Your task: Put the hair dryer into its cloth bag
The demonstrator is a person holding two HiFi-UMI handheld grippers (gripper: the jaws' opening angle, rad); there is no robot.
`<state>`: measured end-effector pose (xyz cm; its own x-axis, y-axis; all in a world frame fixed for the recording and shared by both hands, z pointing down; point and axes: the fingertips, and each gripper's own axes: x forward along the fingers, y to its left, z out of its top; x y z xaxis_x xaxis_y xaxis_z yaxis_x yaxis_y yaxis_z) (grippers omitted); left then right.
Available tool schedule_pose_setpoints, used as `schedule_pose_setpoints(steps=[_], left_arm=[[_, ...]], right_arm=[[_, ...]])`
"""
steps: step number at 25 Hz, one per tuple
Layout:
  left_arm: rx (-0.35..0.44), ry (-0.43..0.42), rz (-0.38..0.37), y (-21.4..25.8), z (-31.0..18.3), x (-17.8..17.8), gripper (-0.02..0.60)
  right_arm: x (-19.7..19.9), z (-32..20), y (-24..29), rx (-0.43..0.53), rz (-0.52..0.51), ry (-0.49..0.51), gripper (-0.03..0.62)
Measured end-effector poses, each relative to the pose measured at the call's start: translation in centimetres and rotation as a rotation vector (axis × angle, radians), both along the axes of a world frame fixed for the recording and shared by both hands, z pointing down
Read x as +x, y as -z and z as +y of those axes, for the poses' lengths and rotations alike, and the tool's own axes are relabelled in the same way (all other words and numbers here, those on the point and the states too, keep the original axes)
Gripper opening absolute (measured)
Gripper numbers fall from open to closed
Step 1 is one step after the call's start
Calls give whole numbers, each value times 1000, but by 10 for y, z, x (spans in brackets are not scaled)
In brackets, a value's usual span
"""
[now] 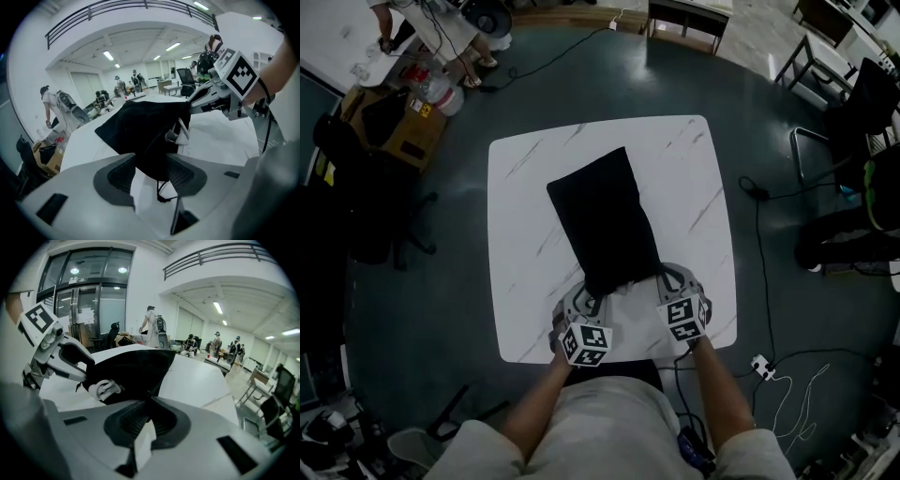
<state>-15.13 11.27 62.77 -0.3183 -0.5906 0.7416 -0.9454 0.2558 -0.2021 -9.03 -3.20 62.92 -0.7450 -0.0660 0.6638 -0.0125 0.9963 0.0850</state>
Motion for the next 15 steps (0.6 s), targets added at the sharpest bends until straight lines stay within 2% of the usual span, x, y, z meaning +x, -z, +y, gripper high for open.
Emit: schedule_pose_setpoints(steps=[5, 6, 9, 12, 13, 14, 15], left_arm=[[77, 65, -46, 17, 17, -19, 183], [75, 65, -31, 14, 20, -18, 183], [17, 41, 77, -11, 27, -4, 184], [-19, 49, 126, -29, 29, -5, 180], [-17, 58, 137, -31, 29, -8, 124], [-7, 67, 149, -31, 28, -11, 37], [10, 75, 162, -30, 28, -14, 31]], right_arm=[[5, 12, 6, -4, 13, -57, 21], [6, 13, 8, -4, 13, -65, 21], [10, 19, 13, -1, 16, -78, 21], [11, 25, 16, -4, 17, -84, 21], [11, 26, 18, -11, 15, -86, 21], [12, 28, 20, -22, 11, -91, 21], [12, 30, 23, -38, 3, -98, 21]])
